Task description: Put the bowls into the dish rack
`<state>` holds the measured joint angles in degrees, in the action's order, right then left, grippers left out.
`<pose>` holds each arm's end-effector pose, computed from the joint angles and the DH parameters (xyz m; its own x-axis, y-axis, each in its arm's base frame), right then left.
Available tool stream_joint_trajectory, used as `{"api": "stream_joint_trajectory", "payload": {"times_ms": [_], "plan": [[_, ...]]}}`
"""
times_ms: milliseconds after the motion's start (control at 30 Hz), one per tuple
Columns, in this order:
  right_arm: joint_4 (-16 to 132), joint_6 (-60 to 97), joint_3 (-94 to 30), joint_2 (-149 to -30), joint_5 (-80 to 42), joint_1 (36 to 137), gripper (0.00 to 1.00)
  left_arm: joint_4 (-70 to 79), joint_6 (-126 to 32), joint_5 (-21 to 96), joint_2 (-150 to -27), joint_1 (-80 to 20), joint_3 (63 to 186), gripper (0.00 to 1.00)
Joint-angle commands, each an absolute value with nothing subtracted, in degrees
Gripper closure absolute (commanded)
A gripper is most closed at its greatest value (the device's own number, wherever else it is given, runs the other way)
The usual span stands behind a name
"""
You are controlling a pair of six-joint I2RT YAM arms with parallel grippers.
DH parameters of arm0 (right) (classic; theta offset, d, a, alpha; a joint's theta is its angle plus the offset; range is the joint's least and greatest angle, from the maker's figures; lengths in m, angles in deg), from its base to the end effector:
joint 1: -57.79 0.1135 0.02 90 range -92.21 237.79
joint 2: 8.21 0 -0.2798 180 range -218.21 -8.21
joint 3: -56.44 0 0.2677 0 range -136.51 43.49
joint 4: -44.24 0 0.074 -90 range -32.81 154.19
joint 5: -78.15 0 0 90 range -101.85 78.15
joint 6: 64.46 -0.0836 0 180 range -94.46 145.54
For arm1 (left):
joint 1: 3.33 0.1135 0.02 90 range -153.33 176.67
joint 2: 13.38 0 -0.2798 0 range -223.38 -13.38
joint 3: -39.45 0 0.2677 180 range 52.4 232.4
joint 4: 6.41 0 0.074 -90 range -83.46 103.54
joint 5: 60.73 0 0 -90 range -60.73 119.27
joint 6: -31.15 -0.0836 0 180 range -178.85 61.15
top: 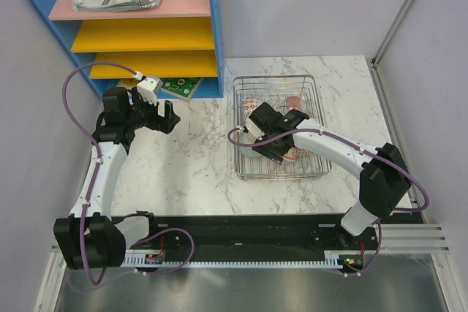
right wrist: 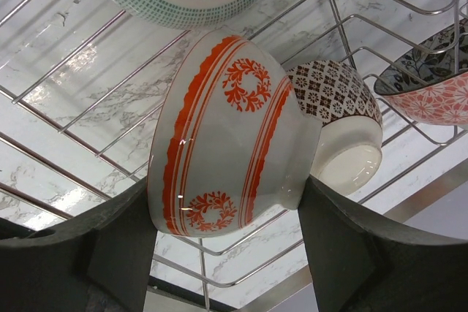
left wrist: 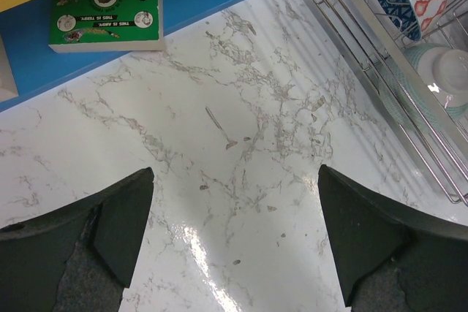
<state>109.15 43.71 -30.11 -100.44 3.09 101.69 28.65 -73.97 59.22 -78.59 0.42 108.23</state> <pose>0.2662 0.2263 0.2206 -0.4560 -0.8570 -0.2399 -0.7898 0.5140 -0.3347 0.2968 -0.0224 0.3077 -0.4072 0.1998 -0.8912 0.4914 0.8705 -0.0293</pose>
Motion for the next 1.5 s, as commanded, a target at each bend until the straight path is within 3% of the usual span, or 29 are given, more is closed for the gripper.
{"api": "stream_joint_trajectory", "payload": {"times_ms": [0,367,667,1033,1467], "plan": [[108.7,42.9,-31.0,-101.5,5.5,102.2,1.0,26.5,-72.7,58.4,-77.2,0.7,107.7,0.0],[107.6,42.8,-30.3,-104.0,7.1,103.8,1.0,26.1,-72.7,58.4,-76.8,0.8,107.3,0.0],[111.7,44.6,-31.4,-105.3,6.1,104.7,0.45,25.8,-72.7,58.7,-76.7,1.3,107.1,0.0],[115.3,46.8,-33.2,-104.5,1.6,105.0,0.02,25.7,-72.6,59.1,-76.3,1.9,107.0,0.0],[116.1,47.9,-33.5,-104.0,-1.2,105.5,0.02,25.5,-72.6,59.6,-76.3,2.5,107.0,0.0]]}}
